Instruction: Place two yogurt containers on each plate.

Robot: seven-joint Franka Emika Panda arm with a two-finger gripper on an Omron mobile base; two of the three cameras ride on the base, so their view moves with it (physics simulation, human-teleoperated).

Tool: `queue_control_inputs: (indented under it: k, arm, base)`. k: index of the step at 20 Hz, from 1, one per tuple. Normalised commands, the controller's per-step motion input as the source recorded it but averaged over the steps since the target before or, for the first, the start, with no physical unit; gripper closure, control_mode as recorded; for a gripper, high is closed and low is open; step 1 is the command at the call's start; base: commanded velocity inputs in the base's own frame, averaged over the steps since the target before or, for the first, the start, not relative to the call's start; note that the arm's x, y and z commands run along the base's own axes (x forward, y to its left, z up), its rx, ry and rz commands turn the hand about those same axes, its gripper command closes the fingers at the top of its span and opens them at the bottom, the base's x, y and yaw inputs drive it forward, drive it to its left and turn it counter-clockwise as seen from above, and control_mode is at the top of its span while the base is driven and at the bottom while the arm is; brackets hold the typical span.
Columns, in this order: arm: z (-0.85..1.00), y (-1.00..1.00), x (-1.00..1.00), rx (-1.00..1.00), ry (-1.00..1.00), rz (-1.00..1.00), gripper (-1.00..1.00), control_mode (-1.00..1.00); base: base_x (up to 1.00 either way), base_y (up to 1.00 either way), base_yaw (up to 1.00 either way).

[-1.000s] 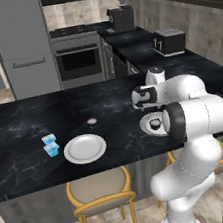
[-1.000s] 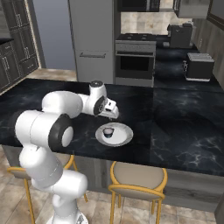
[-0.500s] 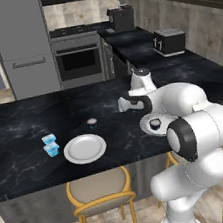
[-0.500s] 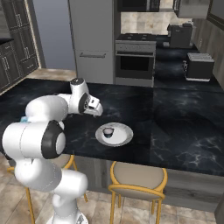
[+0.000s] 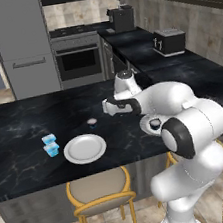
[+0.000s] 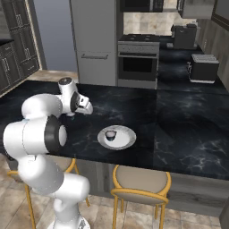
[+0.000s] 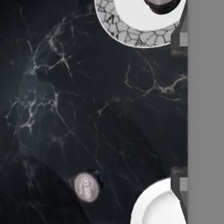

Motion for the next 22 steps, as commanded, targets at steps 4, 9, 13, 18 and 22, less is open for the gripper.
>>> queue_control_inputs:
  k: [4,9,13,18,22]
  arm:
    - [0.0,0.59,0.01,0.0,0.0,0.11,-1.0,-1.0]
    - [0.0,0.54,0.1,0.0,0.0,0.18,-1.0,-1.0]
    - [-0.01,0.37,0.21,0.0,0.06,0.16,-1.0,-1.0]
    - [-0.1,0.29,0.37,-0.01,0.08,0.08,-1.0,-1.0]
    - [-0.1,0.34,0.32,-0.03,0.03,0.04,-1.0,-1.0]
  base:
    - [0.0,0.0,0.0]
    - [0.0,0.0,0.0]
    - [0.0,0.0,0.0]
    - [0.0,0.0,0.0]
    - [0.0,0.0,0.0]
